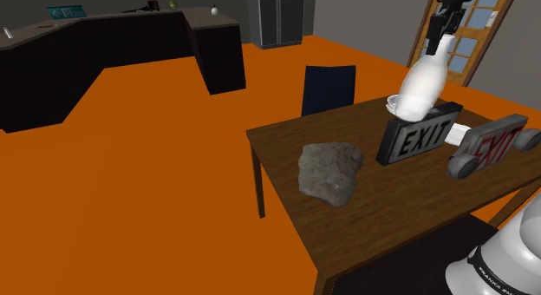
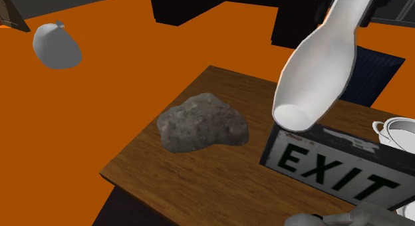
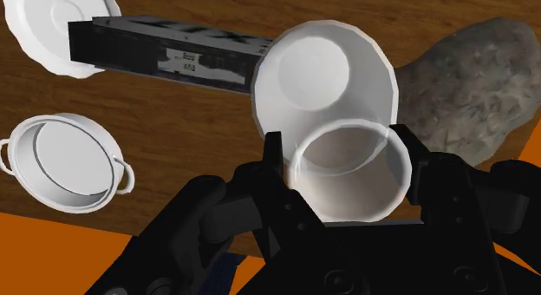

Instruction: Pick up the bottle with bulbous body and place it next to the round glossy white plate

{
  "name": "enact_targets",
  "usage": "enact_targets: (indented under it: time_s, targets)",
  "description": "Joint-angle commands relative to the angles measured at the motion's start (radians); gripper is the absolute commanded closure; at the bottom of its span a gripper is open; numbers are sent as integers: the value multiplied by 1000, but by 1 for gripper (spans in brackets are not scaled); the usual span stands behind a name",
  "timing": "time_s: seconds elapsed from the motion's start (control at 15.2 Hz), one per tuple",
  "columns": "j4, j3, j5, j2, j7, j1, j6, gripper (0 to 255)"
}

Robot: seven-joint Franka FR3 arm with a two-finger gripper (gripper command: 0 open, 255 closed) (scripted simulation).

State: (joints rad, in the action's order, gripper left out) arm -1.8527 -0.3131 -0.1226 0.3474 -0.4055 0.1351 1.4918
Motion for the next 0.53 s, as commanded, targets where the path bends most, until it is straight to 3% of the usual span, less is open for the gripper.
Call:
enact_targets:
  time_s: [0.0,0.46]
  targets:
    - [15,-37,0,-43,-47,10,32,255]
    - [66,-153,34,-202,-206,53,141,255]
